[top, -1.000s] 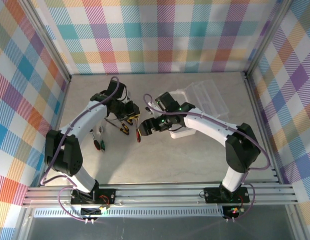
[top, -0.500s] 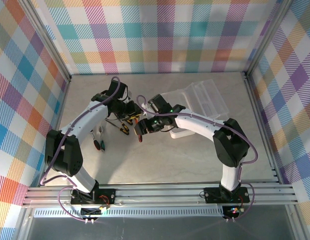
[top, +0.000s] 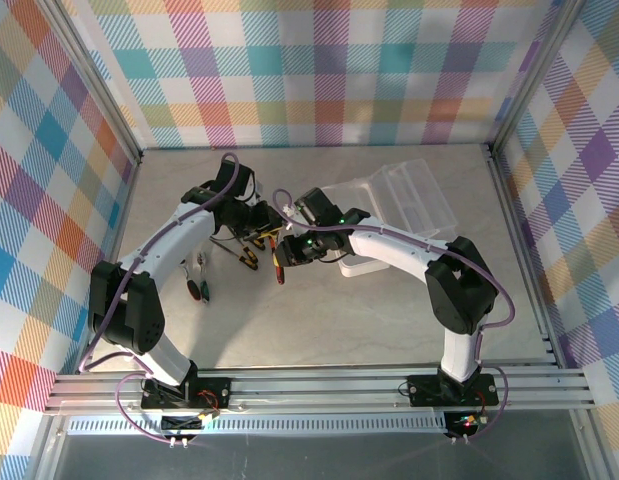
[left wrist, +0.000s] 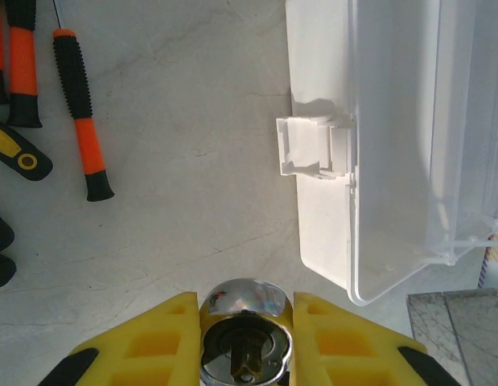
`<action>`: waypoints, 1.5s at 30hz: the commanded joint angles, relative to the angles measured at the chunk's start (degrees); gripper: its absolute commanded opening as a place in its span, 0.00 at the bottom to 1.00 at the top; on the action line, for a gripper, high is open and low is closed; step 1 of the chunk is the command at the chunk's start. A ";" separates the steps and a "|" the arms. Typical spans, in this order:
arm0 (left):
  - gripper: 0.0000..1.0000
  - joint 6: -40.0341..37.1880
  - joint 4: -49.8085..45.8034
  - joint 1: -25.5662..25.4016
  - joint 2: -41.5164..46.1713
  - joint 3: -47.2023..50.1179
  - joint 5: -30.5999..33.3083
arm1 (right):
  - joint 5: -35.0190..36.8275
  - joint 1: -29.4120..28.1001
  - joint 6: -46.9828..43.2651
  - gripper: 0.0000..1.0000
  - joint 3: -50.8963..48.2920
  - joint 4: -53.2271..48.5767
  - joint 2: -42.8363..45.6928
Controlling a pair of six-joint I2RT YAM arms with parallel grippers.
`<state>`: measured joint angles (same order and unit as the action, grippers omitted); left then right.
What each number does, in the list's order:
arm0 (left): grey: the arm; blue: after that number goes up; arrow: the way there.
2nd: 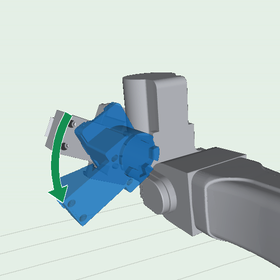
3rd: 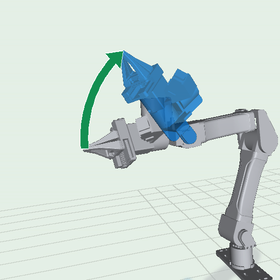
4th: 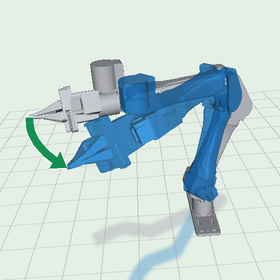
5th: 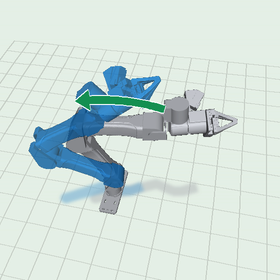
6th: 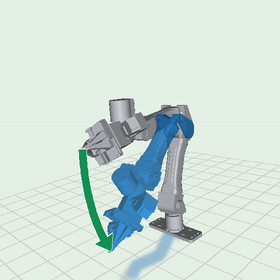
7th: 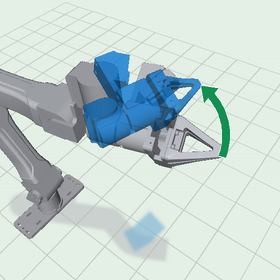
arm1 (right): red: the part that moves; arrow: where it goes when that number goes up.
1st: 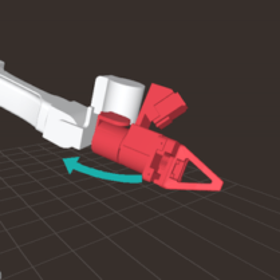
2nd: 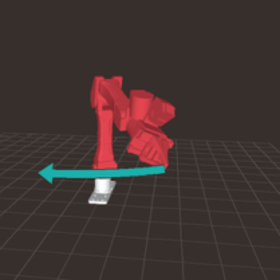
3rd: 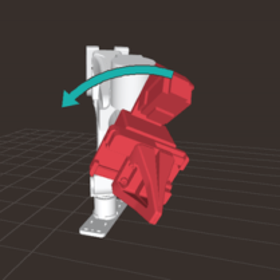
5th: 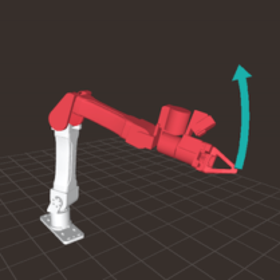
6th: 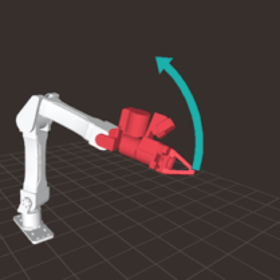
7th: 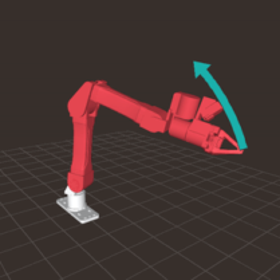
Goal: Pack the tool kit
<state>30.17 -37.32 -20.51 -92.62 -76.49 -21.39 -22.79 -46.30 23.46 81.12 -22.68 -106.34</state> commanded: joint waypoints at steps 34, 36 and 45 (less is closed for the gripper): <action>1.00 -10.91 -12.38 8.82 10.23 4.52 12.61 | 9.76 31.98 -28.40 0.00 6.10 -27.66 8.23; 1.00 -11.06 -12.27 8.82 9.94 4.29 12.47 | 10.06 32.04 -28.56 0.00 7.78 -27.98 6.04; 1.00 -11.23 -11.30 8.82 9.08 5.03 11.50 | 11.27 31.93 -31.47 0.00 12.29 -28.83 -0.30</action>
<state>19.44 -49.39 -11.55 -83.09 -71.40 -8.56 -10.90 -14.35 -5.93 90.45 -51.05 -106.54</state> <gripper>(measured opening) 0.996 0.097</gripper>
